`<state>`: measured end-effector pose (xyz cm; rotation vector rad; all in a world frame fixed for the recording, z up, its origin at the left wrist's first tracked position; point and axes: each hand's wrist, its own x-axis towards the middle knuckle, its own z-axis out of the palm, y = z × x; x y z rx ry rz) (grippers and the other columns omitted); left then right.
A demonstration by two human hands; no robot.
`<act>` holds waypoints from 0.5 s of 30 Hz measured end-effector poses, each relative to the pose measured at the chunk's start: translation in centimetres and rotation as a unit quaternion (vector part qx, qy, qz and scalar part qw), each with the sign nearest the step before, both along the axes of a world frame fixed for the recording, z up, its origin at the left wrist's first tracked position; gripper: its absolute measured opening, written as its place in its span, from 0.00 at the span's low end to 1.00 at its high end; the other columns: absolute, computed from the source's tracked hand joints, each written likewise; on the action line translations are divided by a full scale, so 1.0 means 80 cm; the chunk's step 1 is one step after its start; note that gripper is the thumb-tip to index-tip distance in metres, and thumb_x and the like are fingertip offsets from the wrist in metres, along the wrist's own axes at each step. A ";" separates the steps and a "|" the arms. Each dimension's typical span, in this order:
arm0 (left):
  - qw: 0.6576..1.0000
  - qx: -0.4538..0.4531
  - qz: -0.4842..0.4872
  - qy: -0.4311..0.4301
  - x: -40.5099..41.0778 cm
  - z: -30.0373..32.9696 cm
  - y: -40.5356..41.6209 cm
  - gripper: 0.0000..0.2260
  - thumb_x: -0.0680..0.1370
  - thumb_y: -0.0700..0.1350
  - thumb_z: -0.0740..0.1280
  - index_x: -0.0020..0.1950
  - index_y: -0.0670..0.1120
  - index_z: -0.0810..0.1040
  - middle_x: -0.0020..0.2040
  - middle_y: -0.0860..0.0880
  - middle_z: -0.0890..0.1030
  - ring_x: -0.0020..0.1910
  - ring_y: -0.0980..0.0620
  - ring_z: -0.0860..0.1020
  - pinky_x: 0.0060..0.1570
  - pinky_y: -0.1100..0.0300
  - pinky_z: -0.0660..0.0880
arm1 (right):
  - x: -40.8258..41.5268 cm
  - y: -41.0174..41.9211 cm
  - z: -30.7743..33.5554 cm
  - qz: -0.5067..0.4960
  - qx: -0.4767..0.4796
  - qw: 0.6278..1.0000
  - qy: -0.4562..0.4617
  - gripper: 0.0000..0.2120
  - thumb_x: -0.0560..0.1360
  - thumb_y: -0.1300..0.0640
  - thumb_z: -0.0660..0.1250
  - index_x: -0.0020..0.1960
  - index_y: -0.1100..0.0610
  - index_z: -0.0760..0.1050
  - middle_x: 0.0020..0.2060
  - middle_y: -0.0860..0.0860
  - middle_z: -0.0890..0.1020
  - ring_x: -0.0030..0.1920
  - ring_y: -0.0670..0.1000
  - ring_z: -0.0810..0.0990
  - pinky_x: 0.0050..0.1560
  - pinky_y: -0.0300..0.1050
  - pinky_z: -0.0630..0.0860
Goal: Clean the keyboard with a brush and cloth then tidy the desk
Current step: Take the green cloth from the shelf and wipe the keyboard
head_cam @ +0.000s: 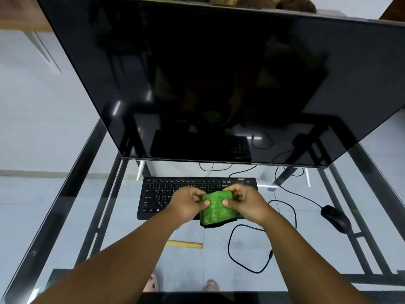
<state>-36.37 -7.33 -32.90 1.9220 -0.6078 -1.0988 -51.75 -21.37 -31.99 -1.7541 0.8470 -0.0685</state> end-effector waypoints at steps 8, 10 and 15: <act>0.993 0.055 -0.039 -0.092 0.005 -0.009 -0.008 0.11 0.75 0.49 0.72 0.51 0.44 0.80 0.39 0.53 0.77 0.39 0.56 0.76 0.36 0.67 0.69 | 0.001 -0.005 -0.018 0.012 -0.025 0.996 0.080 0.08 0.75 0.50 0.71 0.49 0.54 0.78 0.47 0.52 0.83 0.50 0.51 0.83 0.54 0.52 0.80; 0.989 0.061 -0.054 -0.125 0.004 -0.014 -0.008 0.11 0.75 0.52 0.71 0.51 0.45 0.80 0.40 0.53 0.77 0.40 0.57 0.75 0.39 0.64 0.70 | 0.005 -0.002 -0.025 -0.002 -0.045 0.995 0.085 0.09 0.76 0.51 0.70 0.50 0.55 0.76 0.47 0.52 0.83 0.49 0.52 0.81 0.52 0.48 0.79; 0.974 0.053 -0.053 -0.215 0.002 -0.034 -0.005 0.14 0.75 0.57 0.69 0.58 0.53 0.78 0.57 0.51 0.73 0.57 0.51 0.75 0.58 0.54 0.73 | 0.014 0.002 -0.042 -0.022 -0.156 0.982 0.106 0.14 0.74 0.49 0.71 0.57 0.52 0.75 0.45 0.46 0.79 0.47 0.47 0.78 0.45 0.38 0.72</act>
